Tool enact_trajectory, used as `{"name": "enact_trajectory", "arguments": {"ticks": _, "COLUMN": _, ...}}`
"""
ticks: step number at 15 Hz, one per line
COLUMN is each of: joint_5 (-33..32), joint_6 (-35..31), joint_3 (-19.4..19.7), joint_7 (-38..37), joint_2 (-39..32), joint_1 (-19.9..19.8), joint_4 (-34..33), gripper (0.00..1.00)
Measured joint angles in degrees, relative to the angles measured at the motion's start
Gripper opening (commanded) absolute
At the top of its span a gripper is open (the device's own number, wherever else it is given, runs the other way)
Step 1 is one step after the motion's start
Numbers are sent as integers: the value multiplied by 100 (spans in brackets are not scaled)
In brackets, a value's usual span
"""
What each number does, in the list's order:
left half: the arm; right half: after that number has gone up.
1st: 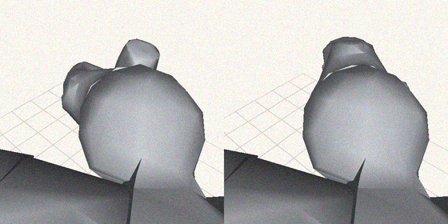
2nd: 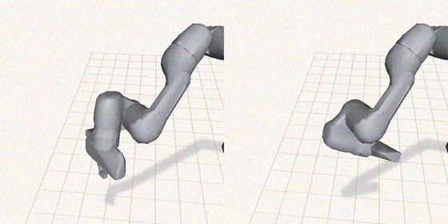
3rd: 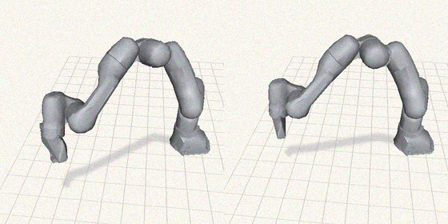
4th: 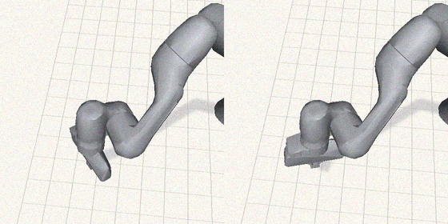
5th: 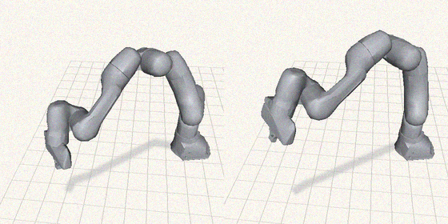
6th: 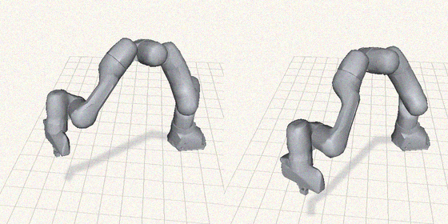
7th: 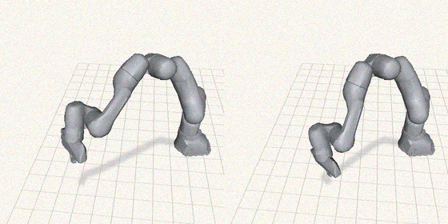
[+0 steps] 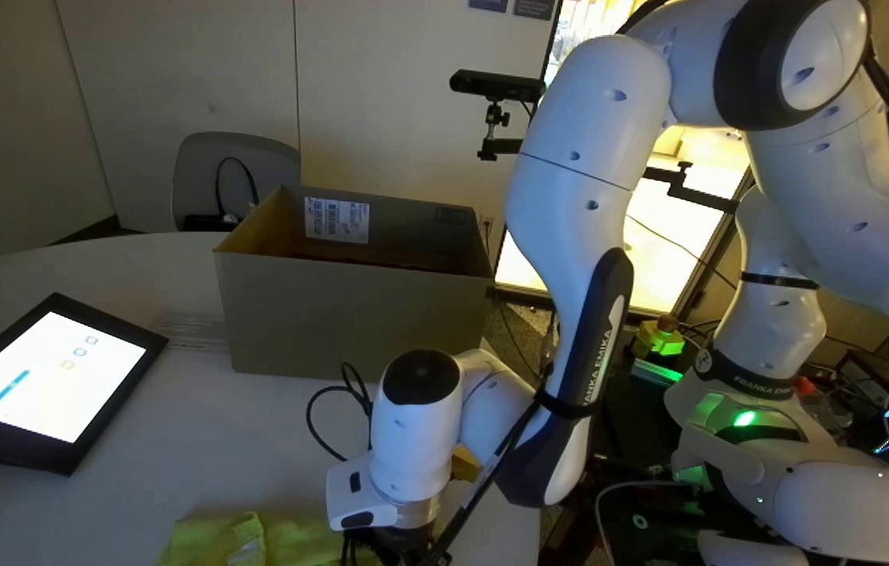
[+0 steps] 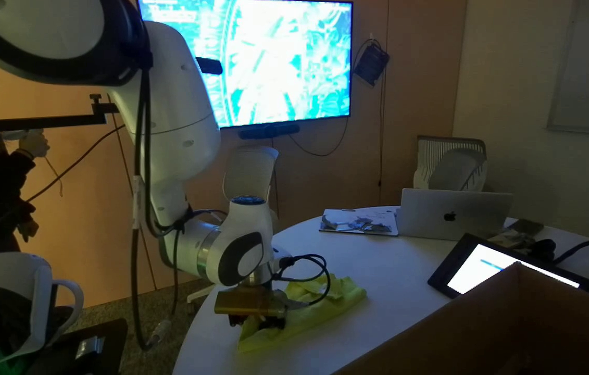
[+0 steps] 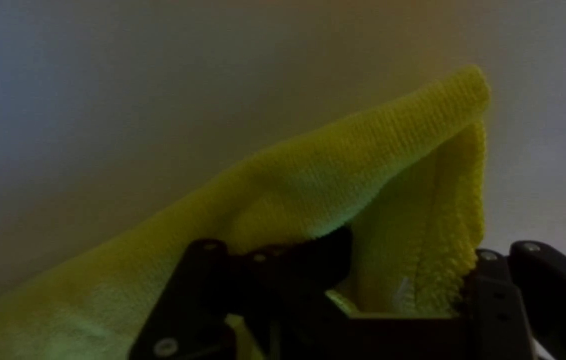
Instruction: Put the marker on the towel, fold the towel twice, put the towel inside the box
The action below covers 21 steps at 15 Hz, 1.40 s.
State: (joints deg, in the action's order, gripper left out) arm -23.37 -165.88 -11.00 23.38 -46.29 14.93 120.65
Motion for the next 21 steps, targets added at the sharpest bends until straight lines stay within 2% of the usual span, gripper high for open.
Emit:
{"name": "enact_trajectory", "arguments": {"ticks": 12, "joint_5": 0, "joint_6": -1, "joint_3": 24, "joint_7": -5, "joint_2": 770, "joint_1": -18, "joint_4": -1, "gripper": 13}}
{"name": "enact_trajectory", "arguments": {"ticks": 21, "joint_5": 1, "joint_6": -125, "joint_3": 32, "joint_7": -62, "joint_2": 734, "joint_1": -7, "joint_4": -160, "gripper": 13}}
